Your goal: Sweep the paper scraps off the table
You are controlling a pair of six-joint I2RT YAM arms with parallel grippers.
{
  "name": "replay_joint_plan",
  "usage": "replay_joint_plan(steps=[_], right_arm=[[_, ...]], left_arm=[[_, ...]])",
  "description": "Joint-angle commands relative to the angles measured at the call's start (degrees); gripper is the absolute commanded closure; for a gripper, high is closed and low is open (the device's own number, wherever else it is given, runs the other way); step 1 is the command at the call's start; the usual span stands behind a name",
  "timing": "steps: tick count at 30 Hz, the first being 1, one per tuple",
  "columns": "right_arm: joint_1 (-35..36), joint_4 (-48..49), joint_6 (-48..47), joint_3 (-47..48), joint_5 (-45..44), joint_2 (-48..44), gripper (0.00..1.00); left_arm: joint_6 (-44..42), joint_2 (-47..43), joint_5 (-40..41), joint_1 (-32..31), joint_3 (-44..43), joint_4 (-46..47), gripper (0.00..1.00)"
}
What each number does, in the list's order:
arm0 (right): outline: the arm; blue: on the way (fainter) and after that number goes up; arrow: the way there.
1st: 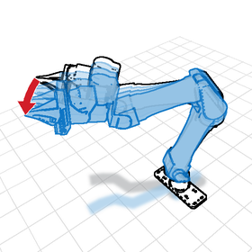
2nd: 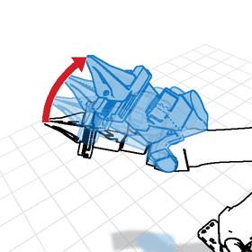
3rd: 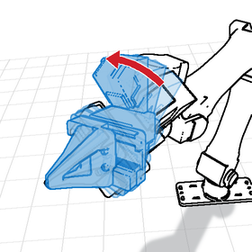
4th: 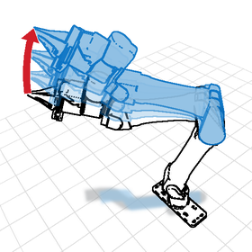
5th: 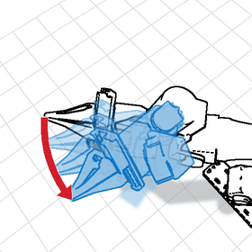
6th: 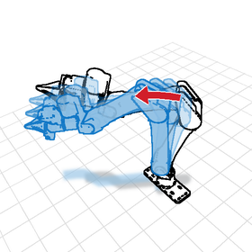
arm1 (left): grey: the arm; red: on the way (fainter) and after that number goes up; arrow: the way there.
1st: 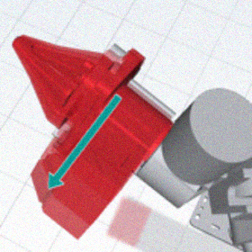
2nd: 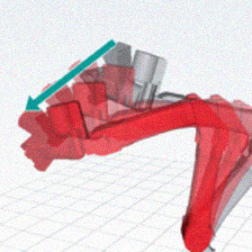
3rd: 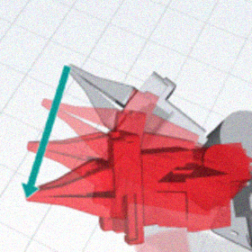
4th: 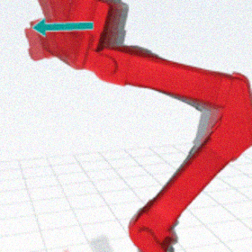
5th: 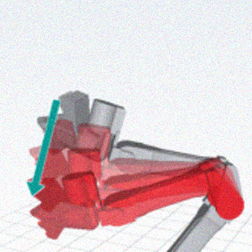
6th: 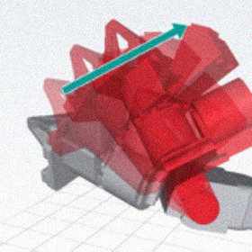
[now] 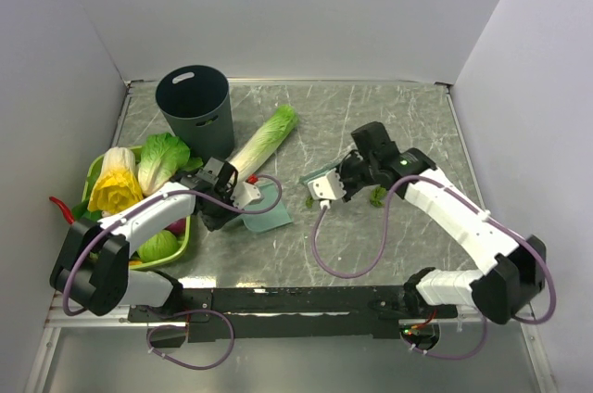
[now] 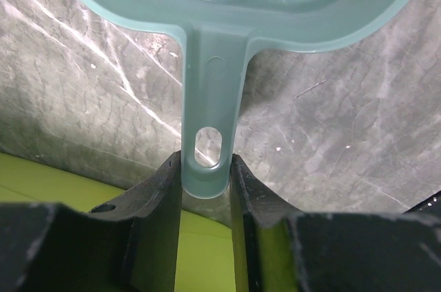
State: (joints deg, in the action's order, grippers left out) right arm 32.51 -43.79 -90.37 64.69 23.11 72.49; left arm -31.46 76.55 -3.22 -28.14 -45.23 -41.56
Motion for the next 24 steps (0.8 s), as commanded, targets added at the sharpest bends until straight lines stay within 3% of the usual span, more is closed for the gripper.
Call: replay_joint_plan(steps=[1,5,9,11,14,20,24], right_arm=[[-1.13,0.89,14.31,1.84,-1.04,-3.67,1.00],[-1.40,-1.47,27.14,2.81,-2.98,-3.76,1.00],[-1.40,0.00,31.55,-0.25,-3.59,-5.69,1.00],[-1.40,7.09,40.90,-1.31,-10.50,-6.13,1.00],[-1.57,9.95,55.93,1.31,-24.72,-1.93,1.00],[-7.27,-7.17,81.53,18.70,-27.16,14.33,1.00],[-8.69,-6.22,84.30,19.16,-27.33,16.28,1.00]], left_arm=[[-0.44,-2.29,-1.70,0.19,-1.52,-1.50,0.99],[-0.70,-1.85,-1.79,0.28,-2.13,-2.29,0.99],[-1.05,-0.71,-1.52,0.19,-5.38,-5.01,0.99],[-1.49,0.08,-1.00,0.10,-7.75,-6.85,0.99],[-1.76,1.57,-0.47,-0.07,-11.09,-8.71,0.99],[-2.63,5.35,1.02,-1.12,-16.28,-12.40,0.99],[-4.04,7.38,3.05,-2.44,-18.75,-14.33,0.99]])
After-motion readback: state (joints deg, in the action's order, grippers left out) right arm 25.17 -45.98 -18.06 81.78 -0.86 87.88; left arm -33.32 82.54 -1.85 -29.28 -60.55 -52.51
